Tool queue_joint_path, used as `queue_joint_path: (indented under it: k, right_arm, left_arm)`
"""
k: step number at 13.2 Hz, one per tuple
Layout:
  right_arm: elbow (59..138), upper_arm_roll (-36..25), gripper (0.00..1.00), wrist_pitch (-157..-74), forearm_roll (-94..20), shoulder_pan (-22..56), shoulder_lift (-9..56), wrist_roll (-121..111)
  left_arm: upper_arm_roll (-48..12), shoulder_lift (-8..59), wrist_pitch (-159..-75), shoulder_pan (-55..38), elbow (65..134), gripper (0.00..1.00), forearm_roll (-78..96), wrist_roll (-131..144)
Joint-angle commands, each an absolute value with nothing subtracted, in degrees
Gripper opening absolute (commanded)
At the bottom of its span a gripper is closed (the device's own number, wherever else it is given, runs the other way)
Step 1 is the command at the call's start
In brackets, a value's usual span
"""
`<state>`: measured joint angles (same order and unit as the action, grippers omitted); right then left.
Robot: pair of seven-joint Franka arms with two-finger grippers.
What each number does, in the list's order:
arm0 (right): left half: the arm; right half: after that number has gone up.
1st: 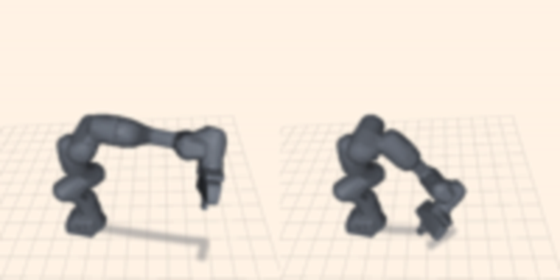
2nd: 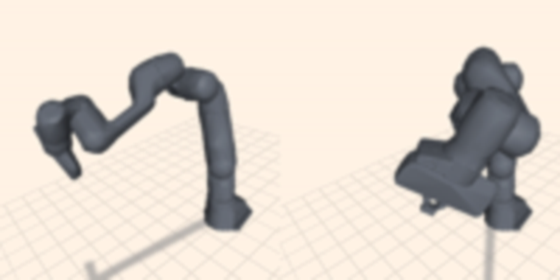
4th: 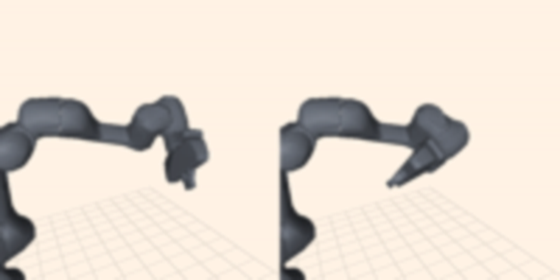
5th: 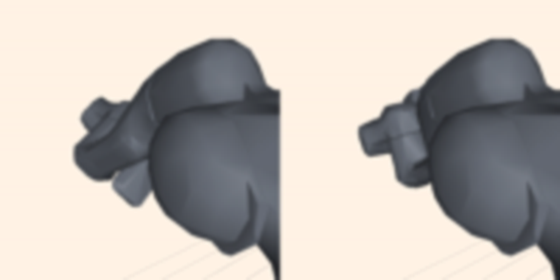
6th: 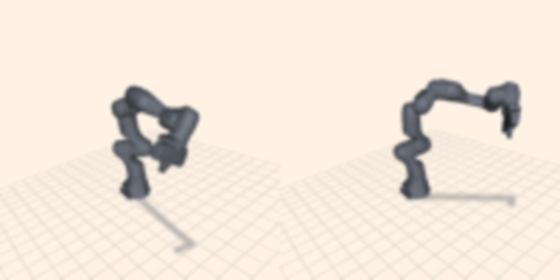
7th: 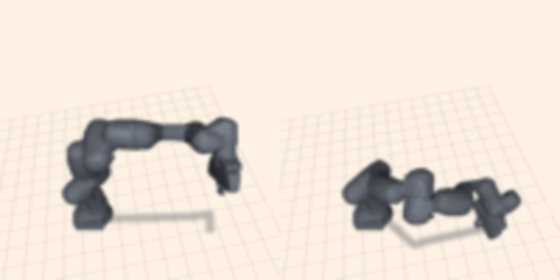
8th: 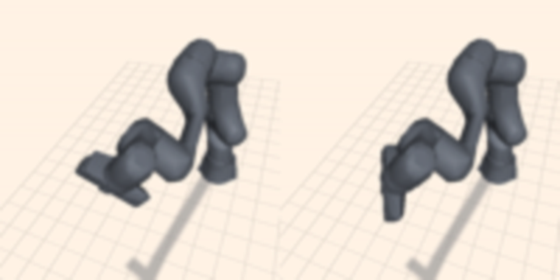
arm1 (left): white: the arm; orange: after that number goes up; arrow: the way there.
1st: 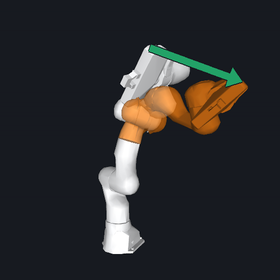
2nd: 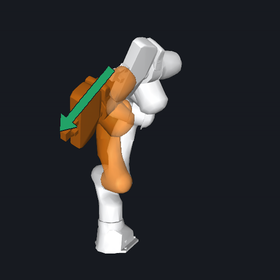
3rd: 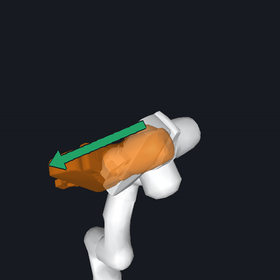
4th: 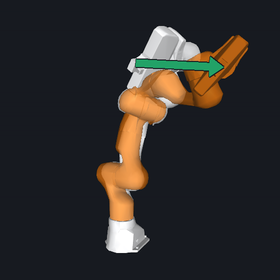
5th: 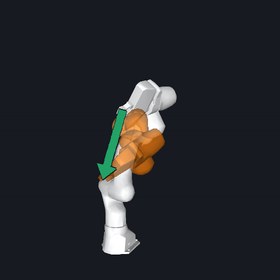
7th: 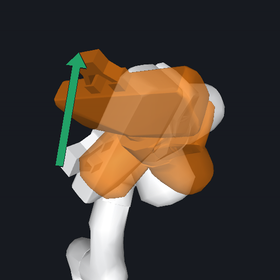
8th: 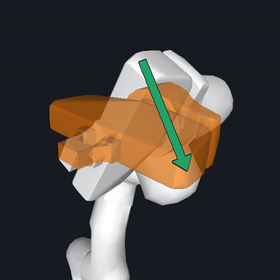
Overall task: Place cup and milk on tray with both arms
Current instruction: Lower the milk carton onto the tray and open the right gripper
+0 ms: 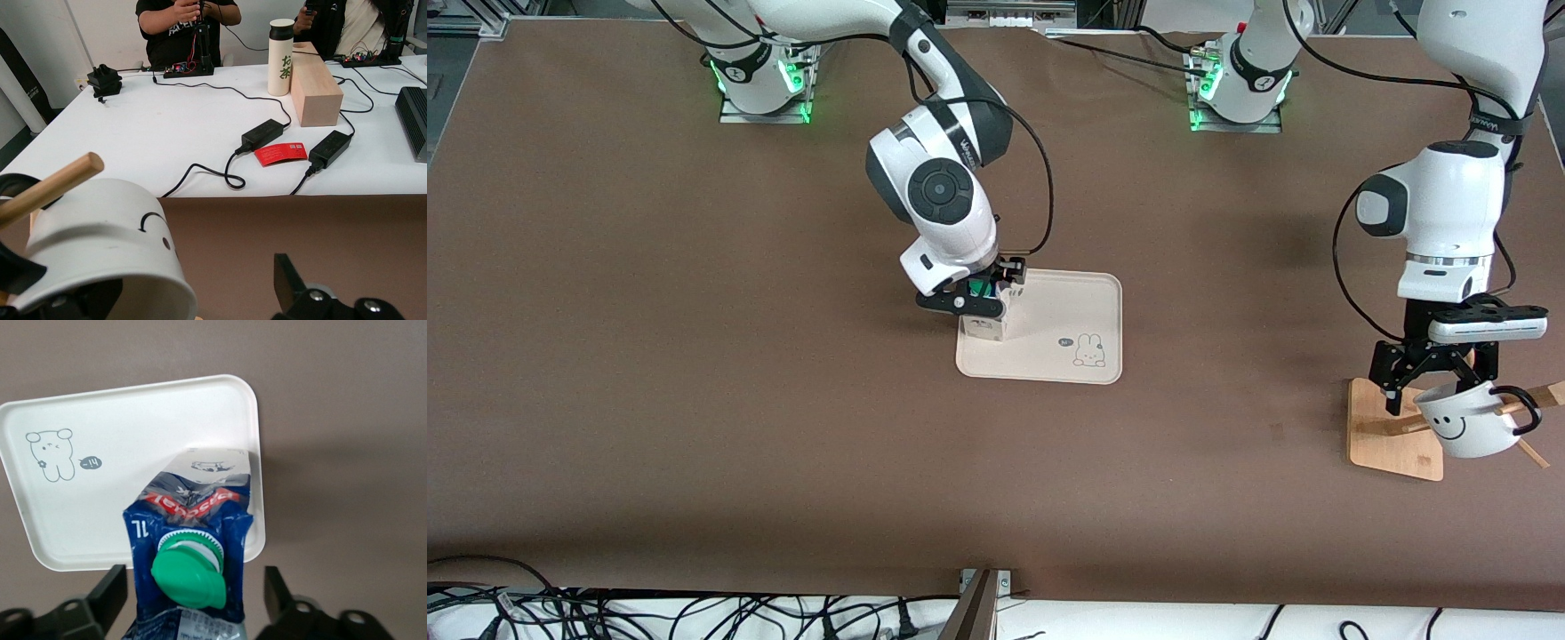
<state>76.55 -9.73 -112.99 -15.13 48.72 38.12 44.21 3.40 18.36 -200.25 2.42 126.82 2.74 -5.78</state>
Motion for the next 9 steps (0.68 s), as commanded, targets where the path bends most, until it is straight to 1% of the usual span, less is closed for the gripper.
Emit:
queue_joint_path:
  k: [1,3,4,7,9]
  right_arm:
    - [73.7,-10.5,1.00,-111.7,-14.5,48.2,37.7,44.4]
    - [73.3,-11.2,1.00,-110.7,-14.4,47.7,36.3,44.2]
    - [73.3,-13.2,1.00,-110.6,-14.5,47.9,35.9,43.7]
    - [73.4,-17.3,1.00,-110.2,-14.8,46.4,30.4,39.2]
    - [73.5,-18.5,1.00,-104.7,-15.0,43.8,27.5,34.2]
  left_arm:
    - [3.4,18.7,-200.7,2.5,125.3,1.00,3.3,-7.3]
    - [3.4,18.5,-200.7,2.5,124.5,1.00,3.3,-7.3]
    - [3.5,18.7,-200.6,2.5,124.0,1.00,3.3,-7.2]
    - [3.5,19.3,-200.6,2.5,123.8,1.00,3.7,-7.2]
    - [3.7,19.4,-200.6,2.5,123.8,1.00,4.3,-7.2]
